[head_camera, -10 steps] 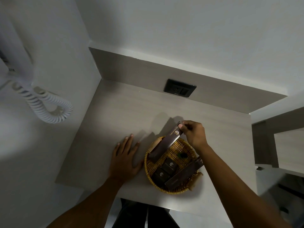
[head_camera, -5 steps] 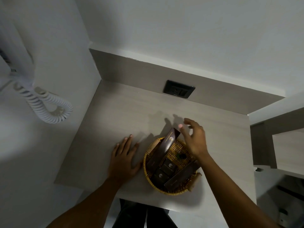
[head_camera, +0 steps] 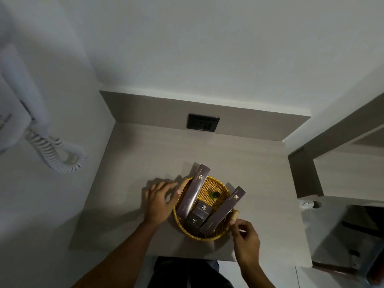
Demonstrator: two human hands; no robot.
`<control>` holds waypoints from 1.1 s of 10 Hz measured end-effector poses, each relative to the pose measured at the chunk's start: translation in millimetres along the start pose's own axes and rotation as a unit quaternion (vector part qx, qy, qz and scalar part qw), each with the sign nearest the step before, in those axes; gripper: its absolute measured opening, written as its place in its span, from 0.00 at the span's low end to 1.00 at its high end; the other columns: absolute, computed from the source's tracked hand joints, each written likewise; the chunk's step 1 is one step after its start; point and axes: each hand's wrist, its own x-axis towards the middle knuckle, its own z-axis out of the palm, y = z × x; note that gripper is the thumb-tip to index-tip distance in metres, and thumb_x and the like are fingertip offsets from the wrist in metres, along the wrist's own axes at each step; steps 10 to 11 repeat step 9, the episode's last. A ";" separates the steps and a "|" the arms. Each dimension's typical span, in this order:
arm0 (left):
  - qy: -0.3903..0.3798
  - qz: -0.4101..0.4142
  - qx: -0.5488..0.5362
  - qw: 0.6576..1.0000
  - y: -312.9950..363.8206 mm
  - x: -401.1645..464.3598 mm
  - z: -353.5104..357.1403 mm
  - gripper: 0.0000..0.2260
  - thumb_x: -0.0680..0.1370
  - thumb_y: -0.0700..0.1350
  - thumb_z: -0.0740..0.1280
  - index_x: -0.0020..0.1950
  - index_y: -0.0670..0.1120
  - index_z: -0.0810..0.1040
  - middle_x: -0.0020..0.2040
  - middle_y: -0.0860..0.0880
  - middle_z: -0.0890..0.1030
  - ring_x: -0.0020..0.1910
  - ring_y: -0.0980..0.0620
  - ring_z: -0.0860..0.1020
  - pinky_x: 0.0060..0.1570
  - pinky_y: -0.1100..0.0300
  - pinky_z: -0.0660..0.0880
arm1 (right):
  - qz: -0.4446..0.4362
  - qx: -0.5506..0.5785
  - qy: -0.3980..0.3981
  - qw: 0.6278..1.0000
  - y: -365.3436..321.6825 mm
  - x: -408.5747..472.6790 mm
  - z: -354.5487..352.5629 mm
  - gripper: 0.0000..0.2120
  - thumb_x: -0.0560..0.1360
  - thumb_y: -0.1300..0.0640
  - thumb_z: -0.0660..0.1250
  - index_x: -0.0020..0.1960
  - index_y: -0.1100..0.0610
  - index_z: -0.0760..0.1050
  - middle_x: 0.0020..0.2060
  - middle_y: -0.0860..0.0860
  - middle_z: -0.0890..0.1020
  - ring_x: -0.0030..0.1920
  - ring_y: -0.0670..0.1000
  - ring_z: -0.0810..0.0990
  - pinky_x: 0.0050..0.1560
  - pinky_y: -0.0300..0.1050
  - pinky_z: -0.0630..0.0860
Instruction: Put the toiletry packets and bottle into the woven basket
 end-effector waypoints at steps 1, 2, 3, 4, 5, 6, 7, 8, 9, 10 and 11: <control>0.000 -0.004 0.003 1.000 9.3 2.0 -0.4 0.15 0.79 0.57 0.65 0.57 0.50 0.84 0.52 0.50 0.85 0.55 0.46 0.79 0.52 0.58 0.56 | -0.018 0.000 -0.001 1.000 -3.5 3.4 0.9 0.06 0.76 0.55 0.68 0.48 0.58 0.78 0.46 0.56 0.83 0.45 0.55 0.81 0.49 0.51 0.79; 0.022 -0.030 -0.004 0.999 19.7 -1.0 -3.3 0.09 0.79 0.52 0.68 0.54 0.51 0.84 0.47 0.51 0.85 0.48 0.49 0.79 0.48 0.58 0.57 | -0.056 -0.001 0.006 0.998 -11.8 13.6 -3.2 0.05 0.75 0.56 0.70 0.46 0.58 0.80 0.41 0.54 0.84 0.44 0.55 0.82 0.42 0.44 0.77; 0.029 -0.040 -0.002 0.999 24.5 -4.9 -5.6 0.09 0.79 0.52 0.68 0.52 0.51 0.85 0.44 0.52 0.85 0.43 0.53 0.76 0.46 0.58 0.58 | -0.078 -0.013 0.009 0.997 -18.8 23.0 -5.6 0.04 0.76 0.58 0.69 0.44 0.58 0.80 0.39 0.53 0.84 0.43 0.55 0.83 0.38 0.41 0.75; 0.024 -0.063 0.013 0.998 31.0 -11.1 -7.4 0.10 0.79 0.54 0.68 0.52 0.51 0.85 0.42 0.51 0.86 0.40 0.57 0.72 0.42 0.60 0.58 | -0.097 -0.034 0.003 0.995 -33.9 38.2 -8.2 0.04 0.76 0.60 0.68 0.45 0.58 0.81 0.39 0.54 0.84 0.42 0.55 0.82 0.40 0.43 0.75; 0.022 -0.073 0.013 0.997 37.5 -15.4 -6.9 0.10 0.79 0.54 0.68 0.51 0.50 0.85 0.41 0.52 0.85 0.38 0.58 0.72 0.44 0.60 0.60 | -0.109 -0.047 -0.003 0.993 -44.7 47.3 -10.1 0.04 0.76 0.60 0.68 0.45 0.59 0.81 0.39 0.54 0.84 0.43 0.54 0.82 0.41 0.43 0.74; 0.022 -0.071 0.011 0.997 41.0 -16.3 -7.1 0.11 0.79 0.54 0.67 0.50 0.49 0.85 0.40 0.51 0.85 0.36 0.57 0.73 0.47 0.60 0.68 | -0.127 -0.065 -0.016 0.990 -56.6 60.5 -11.4 0.07 0.77 0.58 0.67 0.47 0.61 0.81 0.41 0.55 0.84 0.43 0.55 0.81 0.44 0.44 0.75; -0.001 -0.072 0.043 0.996 41.2 -13.1 -10.2 0.11 0.79 0.56 0.66 0.52 0.52 0.84 0.45 0.52 0.86 0.45 0.53 0.79 0.53 0.56 0.66 | -0.125 -0.082 -0.029 0.988 -56.2 64.1 -12.5 0.09 0.77 0.55 0.67 0.47 0.60 0.81 0.41 0.55 0.84 0.44 0.56 0.81 0.46 0.47 0.77; -0.009 -0.053 0.081 0.995 49.4 7.1 -23.9 0.14 0.79 0.60 0.63 0.58 0.56 0.82 0.54 0.54 0.85 0.59 0.49 0.79 0.59 0.54 0.65 | -0.124 -0.100 -0.037 0.987 -62.9 61.9 -18.4 0.11 0.78 0.52 0.66 0.48 0.59 0.80 0.42 0.54 0.84 0.47 0.57 0.82 0.49 0.52 0.79; -0.005 -0.021 0.106 0.994 60.1 27.3 -38.8 0.19 0.79 0.61 0.61 0.66 0.56 0.77 0.63 0.52 0.81 0.66 0.48 0.74 0.63 0.52 0.63 | -0.163 -0.117 -0.011 0.980 -76.5 63.2 -27.1 0.15 0.77 0.48 0.65 0.53 0.60 0.79 0.47 0.55 0.84 0.50 0.56 0.81 0.52 0.54 0.79; -0.005 -0.021 0.106 0.994 60.1 27.3 -38.8 0.19 0.79 0.61 0.61 0.66 0.56 0.77 0.63 0.52 0.81 0.66 0.48 0.74 0.63 0.52 0.63 | -0.163 -0.117 -0.011 0.980 -76.5 63.2 -27.1 0.15 0.77 0.48 0.65 0.53 0.60 0.79 0.47 0.55 0.84 0.50 0.56 0.81 0.52 0.54 0.79; -0.005 -0.021 0.106 0.994 60.1 27.3 -38.8 0.19 0.79 0.61 0.61 0.66 0.56 0.77 0.63 0.52 0.81 0.66 0.48 0.74 0.63 0.52 0.63 | -0.163 -0.117 -0.011 0.980 -76.5 63.2 -27.1 0.15 0.77 0.48 0.65 0.53 0.60 0.79 0.47 0.55 0.84 0.50 0.56 0.81 0.52 0.54 0.79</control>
